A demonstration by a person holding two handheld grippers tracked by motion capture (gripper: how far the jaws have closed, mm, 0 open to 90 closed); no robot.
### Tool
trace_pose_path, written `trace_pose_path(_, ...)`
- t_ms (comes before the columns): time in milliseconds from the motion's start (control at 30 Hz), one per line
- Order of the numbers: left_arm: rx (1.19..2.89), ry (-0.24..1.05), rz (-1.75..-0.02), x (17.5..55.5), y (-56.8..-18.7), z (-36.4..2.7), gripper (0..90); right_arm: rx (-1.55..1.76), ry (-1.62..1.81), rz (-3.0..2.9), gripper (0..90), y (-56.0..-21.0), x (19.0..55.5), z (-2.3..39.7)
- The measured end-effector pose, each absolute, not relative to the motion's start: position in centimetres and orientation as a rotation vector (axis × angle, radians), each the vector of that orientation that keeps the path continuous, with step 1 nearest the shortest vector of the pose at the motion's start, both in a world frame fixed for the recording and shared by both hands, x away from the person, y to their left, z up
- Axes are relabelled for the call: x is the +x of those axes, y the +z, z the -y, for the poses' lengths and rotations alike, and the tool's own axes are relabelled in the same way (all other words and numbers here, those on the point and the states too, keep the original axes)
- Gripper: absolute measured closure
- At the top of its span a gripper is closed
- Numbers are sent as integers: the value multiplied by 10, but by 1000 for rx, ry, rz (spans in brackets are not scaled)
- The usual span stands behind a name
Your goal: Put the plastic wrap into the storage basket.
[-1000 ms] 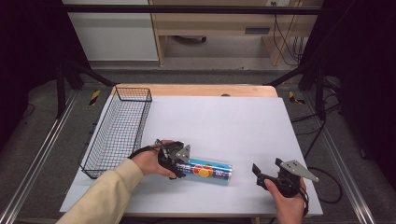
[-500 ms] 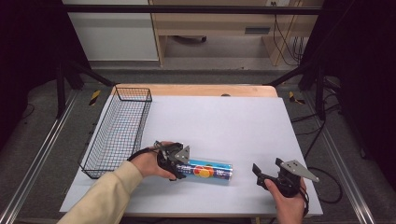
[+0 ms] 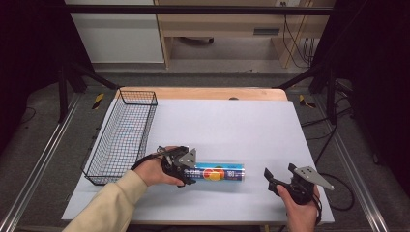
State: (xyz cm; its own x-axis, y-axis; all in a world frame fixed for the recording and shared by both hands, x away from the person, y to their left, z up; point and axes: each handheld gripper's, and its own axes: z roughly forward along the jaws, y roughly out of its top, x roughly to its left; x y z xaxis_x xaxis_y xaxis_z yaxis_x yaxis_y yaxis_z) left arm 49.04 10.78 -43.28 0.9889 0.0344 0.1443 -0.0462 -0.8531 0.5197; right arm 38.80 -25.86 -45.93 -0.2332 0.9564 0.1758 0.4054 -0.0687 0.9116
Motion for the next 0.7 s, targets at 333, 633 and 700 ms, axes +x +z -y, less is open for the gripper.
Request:
trace_pose_path(333, 2470, 244, -48, 479, -407, -111, 298, 1494, 1243, -1600, 70, -458, 387, 262)
trace_pose_path(633, 2394, 251, -76, 473, -392, -115, 302, 1479, 1239, -1568, 81, -456, 386, 262)
trace_pose_path(700, 2383, 254, -84, 473, -390, -116, 302, 1464, 1227, -1562, 81, -455, 385, 263)
